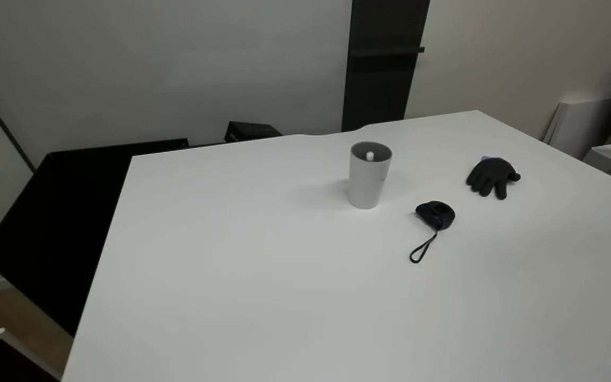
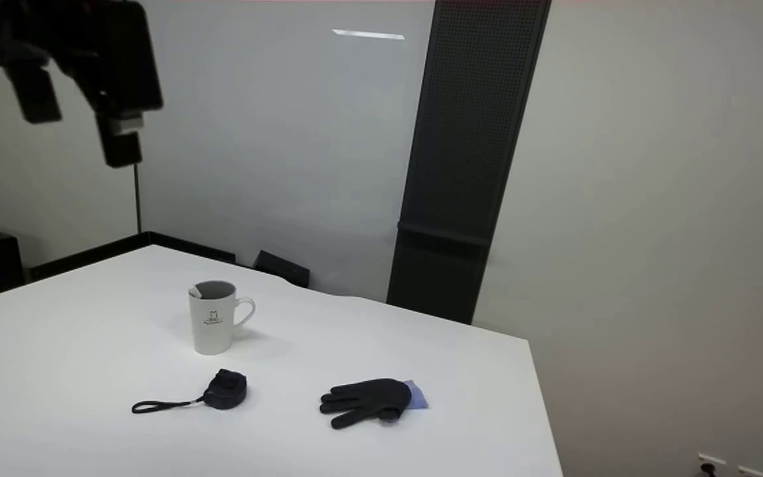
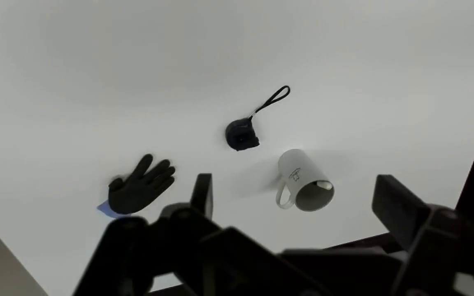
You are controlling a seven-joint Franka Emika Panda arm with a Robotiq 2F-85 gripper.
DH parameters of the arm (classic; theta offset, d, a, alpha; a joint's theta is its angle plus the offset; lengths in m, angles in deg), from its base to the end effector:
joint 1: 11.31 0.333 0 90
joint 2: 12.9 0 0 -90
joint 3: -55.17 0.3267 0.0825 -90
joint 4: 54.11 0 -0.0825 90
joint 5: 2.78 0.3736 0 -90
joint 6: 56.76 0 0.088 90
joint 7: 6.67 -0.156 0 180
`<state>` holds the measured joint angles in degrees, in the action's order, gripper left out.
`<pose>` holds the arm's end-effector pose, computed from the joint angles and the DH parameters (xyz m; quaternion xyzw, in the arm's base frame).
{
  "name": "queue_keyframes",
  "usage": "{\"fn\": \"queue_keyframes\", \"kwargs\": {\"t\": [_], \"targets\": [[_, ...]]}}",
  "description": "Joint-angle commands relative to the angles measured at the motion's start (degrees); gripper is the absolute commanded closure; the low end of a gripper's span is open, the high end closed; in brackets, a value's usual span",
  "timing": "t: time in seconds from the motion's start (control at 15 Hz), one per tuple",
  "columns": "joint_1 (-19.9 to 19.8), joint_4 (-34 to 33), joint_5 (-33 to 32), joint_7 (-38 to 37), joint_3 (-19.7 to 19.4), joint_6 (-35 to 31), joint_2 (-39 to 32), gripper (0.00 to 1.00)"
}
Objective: Take the marker out of the mug and put it on the table
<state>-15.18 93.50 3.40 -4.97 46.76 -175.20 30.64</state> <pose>0.3361 -0.0644 0.4855 -0.9828 0.0971 -0.1306 0.0873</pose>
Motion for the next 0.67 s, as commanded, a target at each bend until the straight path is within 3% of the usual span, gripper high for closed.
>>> {"fn": "queue_keyframes", "kwargs": {"t": [0.0, 0.33, 0.6], "targets": [[-1.5, -4.7, -1.1, -3.1, 2.4, -5.6, -10.1, 0.00], [-1.5, -9.5, -3.4, -5.7, 5.8, -12.2, -21.1, 0.00], [-0.2, -15.5, -6.2, -5.4, 7.9, -12.8, -30.7, 0.00]]}}
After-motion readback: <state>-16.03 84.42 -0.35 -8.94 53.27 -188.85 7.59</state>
